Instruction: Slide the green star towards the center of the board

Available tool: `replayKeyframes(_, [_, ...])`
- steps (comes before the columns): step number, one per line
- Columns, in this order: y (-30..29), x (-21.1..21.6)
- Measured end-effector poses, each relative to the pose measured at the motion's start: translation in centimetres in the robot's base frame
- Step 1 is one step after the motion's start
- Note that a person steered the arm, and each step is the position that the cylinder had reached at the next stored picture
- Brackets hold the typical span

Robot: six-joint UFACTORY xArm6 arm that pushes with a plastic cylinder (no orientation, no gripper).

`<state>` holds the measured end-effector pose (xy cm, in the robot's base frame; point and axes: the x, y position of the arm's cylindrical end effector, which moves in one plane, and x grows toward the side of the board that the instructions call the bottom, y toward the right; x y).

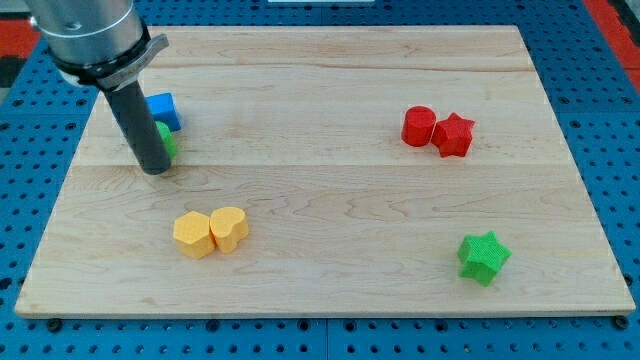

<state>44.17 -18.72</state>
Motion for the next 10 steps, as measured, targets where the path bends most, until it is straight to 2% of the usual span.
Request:
replayKeyframes(1, [-1.7, -0.5])
replayKeyframes(2, [6.1, -0.1])
replayKeyframes(3, [10.9, -0.1])
replayKeyframes(5, [28.3, 1.1])
replayKeyframes(7, [42.6, 8.0])
replayKeyframes(8, [41.1, 15.0])
replayKeyframes(9, [35.1, 14.5])
replayKeyframes(10, [32.4, 11.4])
